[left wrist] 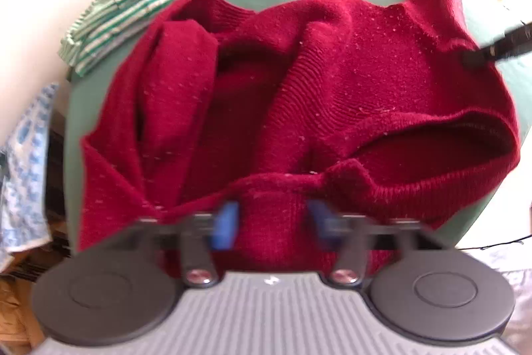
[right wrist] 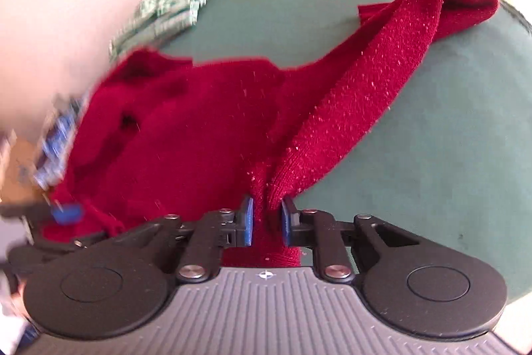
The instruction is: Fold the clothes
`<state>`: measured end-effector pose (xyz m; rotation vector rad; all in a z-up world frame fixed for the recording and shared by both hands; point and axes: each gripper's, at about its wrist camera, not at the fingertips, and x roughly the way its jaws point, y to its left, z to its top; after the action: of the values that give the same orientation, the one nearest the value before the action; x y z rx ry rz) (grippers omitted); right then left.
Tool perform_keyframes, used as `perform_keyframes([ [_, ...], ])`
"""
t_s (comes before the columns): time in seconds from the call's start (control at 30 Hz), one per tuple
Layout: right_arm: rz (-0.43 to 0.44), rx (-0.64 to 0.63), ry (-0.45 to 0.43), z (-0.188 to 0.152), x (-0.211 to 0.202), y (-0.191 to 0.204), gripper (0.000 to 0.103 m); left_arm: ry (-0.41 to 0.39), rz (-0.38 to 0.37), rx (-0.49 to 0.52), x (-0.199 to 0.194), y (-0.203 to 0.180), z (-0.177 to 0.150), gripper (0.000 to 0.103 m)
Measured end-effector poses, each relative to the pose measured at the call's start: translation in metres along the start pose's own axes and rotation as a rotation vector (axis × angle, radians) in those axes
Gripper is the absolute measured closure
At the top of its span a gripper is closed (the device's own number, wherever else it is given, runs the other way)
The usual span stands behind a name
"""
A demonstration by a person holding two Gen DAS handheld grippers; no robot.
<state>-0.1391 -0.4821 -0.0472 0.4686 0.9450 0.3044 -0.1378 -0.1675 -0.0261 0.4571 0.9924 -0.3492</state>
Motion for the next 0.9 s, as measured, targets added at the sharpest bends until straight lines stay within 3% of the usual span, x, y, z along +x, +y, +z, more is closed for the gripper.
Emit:
perform_keyframes([
  [0.07,0.047,0.015,-0.059,0.004,-0.01,-0.001,0.086,-0.01,0.01,0.018,-0.01,-0.001,-0.004,0.082],
  [0.13,0.086,0.005,-0.134,0.008,-0.028,0.001,0.086,-0.015,0.017,0.021,-0.02,-0.001,-0.011,0.094],
  [0.3,0.146,0.015,-0.235,0.018,-0.054,0.002,0.086,-0.035,0.052,0.028,-0.045,-0.003,-0.033,0.099],
  [0.37,0.117,-0.018,-0.245,0.02,-0.056,0.006,0.086,-0.058,0.134,0.116,-0.049,-0.004,-0.036,0.083],
  [0.47,0.067,-0.073,-0.239,0.021,-0.056,0.016,0.086,-0.076,0.162,0.244,-0.047,0.004,-0.025,0.068],
  [0.5,0.068,-0.074,-0.235,0.02,-0.056,0.017,0.086,-0.081,0.156,0.292,-0.044,0.006,-0.018,0.063],
  [0.57,0.067,-0.076,-0.236,0.02,-0.059,0.017,0.086,-0.088,0.129,0.383,-0.033,0.01,-0.004,0.041],
  [0.6,0.065,-0.076,-0.24,0.019,-0.061,0.016,0.086,-0.064,0.084,0.436,-0.024,0.011,-0.001,0.026],
  [0.63,0.063,-0.076,-0.244,0.018,-0.062,0.015,0.086,-0.039,0.038,0.49,-0.015,0.011,0.002,0.021],
  [0.77,0.037,-0.067,-0.255,0.013,-0.063,0.019,0.086,0.068,-0.136,0.616,0.015,0.016,0.014,0.02],
  [0.9,0.004,-0.057,-0.269,0.003,-0.062,0.024,0.086,0.089,-0.179,0.671,0.034,0.02,0.015,0.011],
])
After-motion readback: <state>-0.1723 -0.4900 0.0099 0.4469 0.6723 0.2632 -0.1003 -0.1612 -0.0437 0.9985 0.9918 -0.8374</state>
